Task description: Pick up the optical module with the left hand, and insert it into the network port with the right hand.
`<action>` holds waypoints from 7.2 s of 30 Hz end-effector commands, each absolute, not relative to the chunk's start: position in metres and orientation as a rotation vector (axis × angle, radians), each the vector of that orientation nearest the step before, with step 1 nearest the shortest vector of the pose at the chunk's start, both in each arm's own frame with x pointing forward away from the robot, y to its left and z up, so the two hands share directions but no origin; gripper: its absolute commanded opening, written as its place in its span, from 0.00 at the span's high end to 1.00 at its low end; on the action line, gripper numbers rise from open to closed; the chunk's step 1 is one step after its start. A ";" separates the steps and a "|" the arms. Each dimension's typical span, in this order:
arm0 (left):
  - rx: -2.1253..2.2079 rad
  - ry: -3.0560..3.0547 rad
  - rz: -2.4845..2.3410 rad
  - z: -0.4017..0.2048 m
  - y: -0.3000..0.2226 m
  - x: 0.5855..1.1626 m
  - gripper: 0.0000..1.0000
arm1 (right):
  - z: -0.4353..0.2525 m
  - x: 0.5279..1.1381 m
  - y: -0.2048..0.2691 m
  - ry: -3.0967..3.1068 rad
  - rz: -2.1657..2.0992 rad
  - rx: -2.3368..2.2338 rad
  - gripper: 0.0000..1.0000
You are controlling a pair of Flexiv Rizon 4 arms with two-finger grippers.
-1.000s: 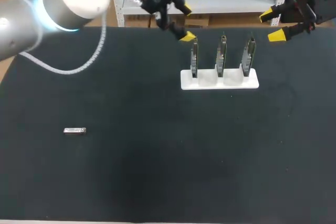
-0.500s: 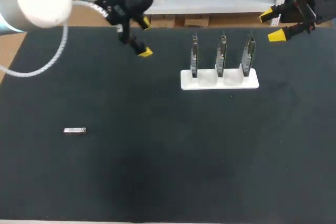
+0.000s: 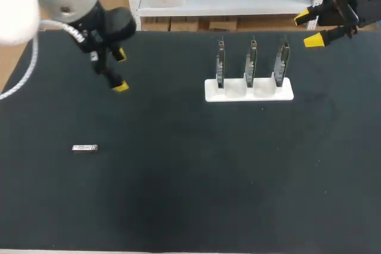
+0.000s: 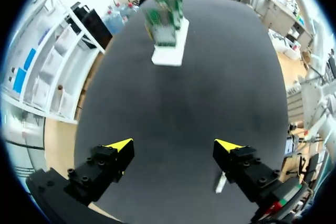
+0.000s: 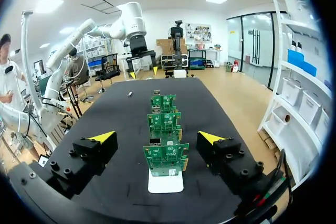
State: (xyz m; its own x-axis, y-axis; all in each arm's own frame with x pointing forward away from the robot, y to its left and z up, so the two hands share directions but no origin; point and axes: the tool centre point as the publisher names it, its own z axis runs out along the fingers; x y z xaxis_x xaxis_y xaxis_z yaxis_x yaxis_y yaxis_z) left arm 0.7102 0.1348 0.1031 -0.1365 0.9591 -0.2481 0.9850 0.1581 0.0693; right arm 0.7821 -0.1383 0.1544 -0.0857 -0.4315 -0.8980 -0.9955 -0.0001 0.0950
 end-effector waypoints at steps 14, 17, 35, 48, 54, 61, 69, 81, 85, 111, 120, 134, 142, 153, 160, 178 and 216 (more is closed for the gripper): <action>1.937 2.323 -0.157 0.068 0.186 0.654 0.00 | 0.155 0.780 -0.138 1.597 1.045 -1.500 0.00; 1.963 2.350 -0.163 0.061 0.189 0.640 0.00 | 0.155 0.780 -0.138 1.597 1.045 -1.500 0.00; 1.975 2.422 -0.114 0.036 0.214 0.585 0.00 | 0.155 0.780 -0.138 1.597 1.045 -1.500 0.00; 2.017 2.445 -0.105 0.015 0.228 0.581 0.00 | 0.155 0.780 -0.138 1.597 1.045 -1.500 0.00; 2.036 2.450 -0.100 0.000 0.235 0.584 0.00 | 0.155 0.780 -0.138 1.597 1.045 -1.500 0.00; 2.070 2.397 -0.096 -0.011 0.235 0.589 0.00 | 0.155 0.780 -0.138 1.597 1.045 -1.500 0.00; 2.083 2.374 -0.119 -0.017 0.229 0.592 0.00 | 0.155 0.780 -0.138 1.597 1.045 -1.500 0.00; 2.081 2.374 -0.126 -0.018 0.228 0.593 0.45 | 0.155 0.780 -0.138 1.597 1.045 -1.500 0.00; 2.094 2.370 -0.131 -0.018 0.229 0.592 1.00 | 0.155 0.780 -0.138 1.597 1.045 -1.500 0.00; 2.086 2.231 -0.169 0.010 0.196 0.626 1.00 | 0.155 0.780 -0.138 1.597 1.045 -1.500 0.00; 1.992 2.094 -0.131 0.055 0.164 0.673 1.00 | 0.155 0.780 -0.138 1.597 1.045 -1.500 0.00; 1.817 1.922 -0.244 0.104 0.105 0.725 1.00 | 0.155 0.780 -0.138 1.597 1.045 -1.500 0.00; 1.778 1.811 -0.232 0.128 0.079 0.749 1.00 | 0.155 0.780 -0.138 1.597 1.045 -1.500 0.00; 1.712 1.717 -0.350 0.149 0.032 0.771 1.00 | 0.155 0.780 -0.138 1.597 1.045 -1.500 0.00; 1.698 1.664 -0.391 0.162 0.005 0.786 1.00 | 0.155 0.780 -0.138 1.597 1.045 -1.500 0.00; 1.645 1.483 -0.523 0.201 -0.070 0.809 1.00 | 0.155 0.780 -0.138 1.597 1.045 -1.500 0.00; 1.536 1.253 -0.952 0.225 -0.203 0.782 1.00 | 0.155 0.780 -0.138 1.597 1.045 -1.500 0.00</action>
